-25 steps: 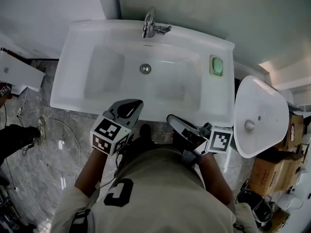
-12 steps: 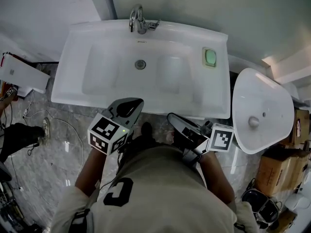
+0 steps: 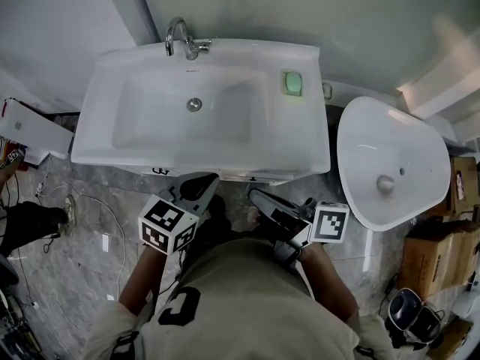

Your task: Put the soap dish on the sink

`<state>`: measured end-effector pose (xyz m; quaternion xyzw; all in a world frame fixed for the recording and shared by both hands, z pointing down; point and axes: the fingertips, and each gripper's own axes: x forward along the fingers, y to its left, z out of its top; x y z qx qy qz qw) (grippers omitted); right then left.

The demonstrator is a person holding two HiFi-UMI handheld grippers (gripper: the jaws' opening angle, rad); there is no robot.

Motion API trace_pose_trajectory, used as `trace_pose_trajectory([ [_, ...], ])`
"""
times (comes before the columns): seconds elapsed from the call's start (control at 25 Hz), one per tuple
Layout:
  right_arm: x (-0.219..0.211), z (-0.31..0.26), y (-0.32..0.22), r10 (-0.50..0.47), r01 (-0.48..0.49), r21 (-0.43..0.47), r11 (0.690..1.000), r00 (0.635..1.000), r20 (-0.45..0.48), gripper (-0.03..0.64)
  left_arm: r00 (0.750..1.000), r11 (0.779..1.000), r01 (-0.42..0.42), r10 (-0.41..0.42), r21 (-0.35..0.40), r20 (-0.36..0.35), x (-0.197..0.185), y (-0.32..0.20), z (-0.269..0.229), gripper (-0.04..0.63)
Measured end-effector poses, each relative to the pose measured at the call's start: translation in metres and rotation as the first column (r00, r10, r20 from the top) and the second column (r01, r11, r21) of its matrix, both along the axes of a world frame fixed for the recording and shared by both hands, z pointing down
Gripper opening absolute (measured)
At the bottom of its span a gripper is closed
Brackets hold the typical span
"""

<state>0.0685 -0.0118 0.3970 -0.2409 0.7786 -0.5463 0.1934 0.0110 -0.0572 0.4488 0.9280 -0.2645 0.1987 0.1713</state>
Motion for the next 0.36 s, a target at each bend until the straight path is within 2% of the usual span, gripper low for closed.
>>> trace_pose_trajectory([
  [0.16,0.015,-0.001,0.023,-0.018,0.018,0.003,1.000,1.000,0.011,0.009,1.000,1.000,-0.004,0.004,-0.015,0.017,0.023,0.027,0.002,0.018],
  [0.36,0.028,0.009,0.060,-0.045,0.047,-0.041,0.998,0.998,0.042,0.009,0.999,0.998,0.015,-0.012,-0.062,0.046,0.040,0.068,0.014,0.019],
])
